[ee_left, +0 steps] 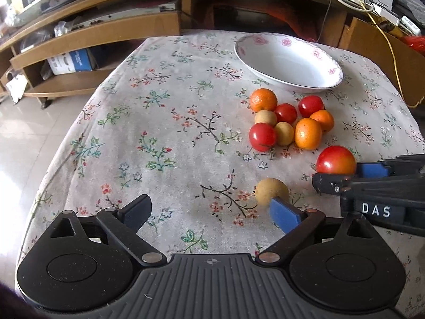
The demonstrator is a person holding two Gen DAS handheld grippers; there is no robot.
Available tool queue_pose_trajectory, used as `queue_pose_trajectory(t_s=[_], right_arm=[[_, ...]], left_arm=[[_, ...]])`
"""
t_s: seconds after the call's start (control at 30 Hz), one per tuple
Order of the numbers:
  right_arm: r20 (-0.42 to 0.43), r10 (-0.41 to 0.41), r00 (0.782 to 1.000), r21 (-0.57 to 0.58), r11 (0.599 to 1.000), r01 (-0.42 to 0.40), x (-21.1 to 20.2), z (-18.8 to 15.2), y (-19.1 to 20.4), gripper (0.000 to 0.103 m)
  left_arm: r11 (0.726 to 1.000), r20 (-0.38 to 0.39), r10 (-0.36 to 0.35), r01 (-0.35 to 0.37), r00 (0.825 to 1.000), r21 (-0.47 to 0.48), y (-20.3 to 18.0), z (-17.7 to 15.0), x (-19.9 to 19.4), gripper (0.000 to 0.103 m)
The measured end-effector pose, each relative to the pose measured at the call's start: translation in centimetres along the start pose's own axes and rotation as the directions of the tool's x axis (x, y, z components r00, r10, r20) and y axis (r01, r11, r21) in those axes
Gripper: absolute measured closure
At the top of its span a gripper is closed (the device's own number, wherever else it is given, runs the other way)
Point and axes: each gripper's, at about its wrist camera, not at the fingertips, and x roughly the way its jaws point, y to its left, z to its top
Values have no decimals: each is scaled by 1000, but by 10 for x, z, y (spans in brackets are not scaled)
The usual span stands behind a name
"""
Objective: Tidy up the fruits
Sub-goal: 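Grasp the brown kiwi with the left tool while the right tool grasps the large red tomato, then carry both fruits over the white bowl and open both tools to drop them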
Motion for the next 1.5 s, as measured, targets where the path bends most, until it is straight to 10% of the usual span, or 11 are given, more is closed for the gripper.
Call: queue_pose_trajectory(t_s=[0.4, 0.77, 0.93, 1.5], right_arm=[[44, 18, 999, 49, 999, -20, -17, -3, -21, 70], [31, 20, 999, 94, 995, -23, -14, -6, -38, 70], [53, 33, 998, 98, 994, -38, -18, -5, -38, 62], [56, 12, 998, 41, 999, -14, 6, 9, -15, 51]], left_arm=[[984, 55, -24, 14, 998, 180, -36, -1, 9, 12], [989, 25, -68, 64, 997, 131, -33, -4, 11, 30], [987, 33, -102, 97, 994, 126, -32, -3, 7, 57], [980, 52, -112, 101, 992, 171, -37, -8, 7, 52]])
